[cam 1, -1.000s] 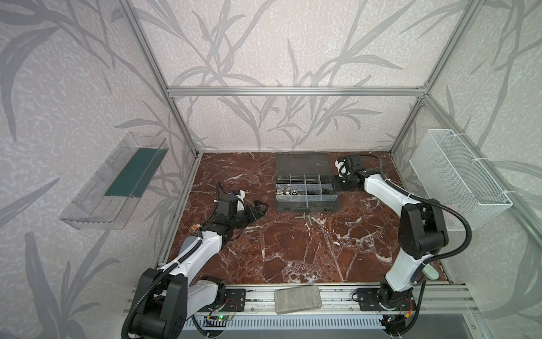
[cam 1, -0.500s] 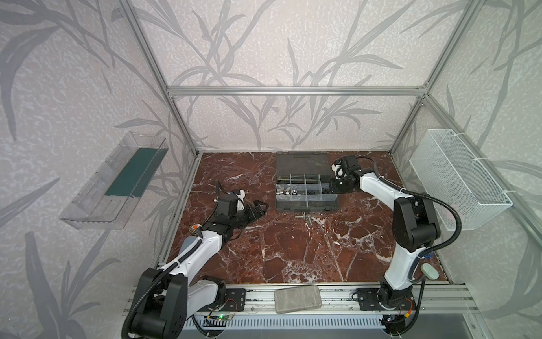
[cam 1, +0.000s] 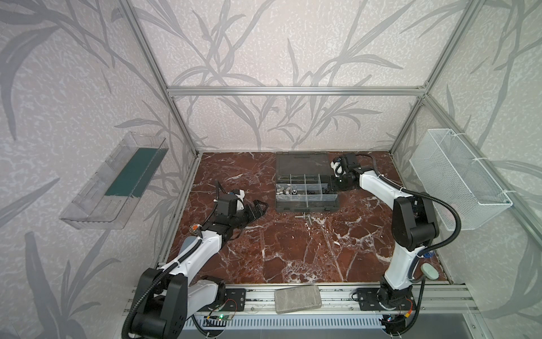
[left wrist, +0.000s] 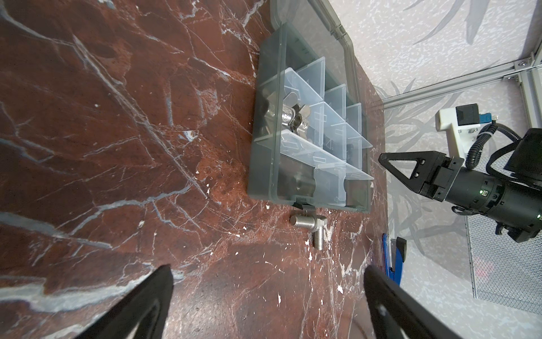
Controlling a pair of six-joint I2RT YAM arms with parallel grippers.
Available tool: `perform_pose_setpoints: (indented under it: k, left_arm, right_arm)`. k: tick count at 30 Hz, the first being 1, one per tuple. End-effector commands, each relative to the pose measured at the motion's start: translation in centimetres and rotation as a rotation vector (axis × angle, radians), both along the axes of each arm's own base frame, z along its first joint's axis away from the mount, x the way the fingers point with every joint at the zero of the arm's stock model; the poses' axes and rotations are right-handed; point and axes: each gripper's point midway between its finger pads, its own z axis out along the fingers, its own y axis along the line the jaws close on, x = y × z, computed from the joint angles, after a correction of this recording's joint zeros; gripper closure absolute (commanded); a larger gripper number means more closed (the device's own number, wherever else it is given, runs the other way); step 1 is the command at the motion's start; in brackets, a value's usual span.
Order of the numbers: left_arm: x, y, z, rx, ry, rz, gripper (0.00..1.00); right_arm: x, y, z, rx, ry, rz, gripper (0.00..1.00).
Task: Sort the screws and nuts into containers
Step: 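Move the right gripper down to the silver bolts by the box, then close the right gripper on a silver bolt head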
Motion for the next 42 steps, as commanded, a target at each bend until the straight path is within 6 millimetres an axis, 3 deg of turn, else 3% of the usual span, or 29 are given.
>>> perform_pose_setpoints:
  k: [1, 6, 10, 16, 20, 26, 42]
  left_arm:
    - [0.4, 0.2, 0.8, 0.011, -0.031, 0.002, 0.01]
    - [0.5, 0.3, 0.6, 0.012, -0.025, 0.006, 0.01]
    - [0.5, 0.3, 0.5, 0.011, -0.023, 0.009, 0.01]
    - [0.3, 0.3, 0.3, 0.011, -0.021, 0.004, 0.01]
    - [0.3, 0.3, 0.3, 0.007, -0.022, 0.000, 0.01]
    - [0.3, 0.2, 0.3, -0.001, -0.024, -0.002, 0.01]
    - [0.2, 0.3, 0.3, 0.000, -0.026, 0.001, 0.01]
  right_arm:
    - [-0.8, 0.6, 1.0, 0.009, -0.016, 0.051, 0.59]
    - [-3.3, 2.9, 3.2, 0.022, -0.077, 0.157, 0.54]
    - [-6.3, 5.2, 3.8, 0.014, -0.098, 0.231, 0.51]
    - [-11.1, 8.7, 1.9, -0.028, -0.109, 0.310, 0.49]
    - [-13.1, 10.0, 0.3, -0.046, -0.103, 0.315, 0.48]
    - [-14.0, 10.3, -2.2, -0.068, -0.066, 0.292, 0.48]
    - [-12.9, 10.9, -6.2, -0.127, -0.006, 0.294, 0.53]
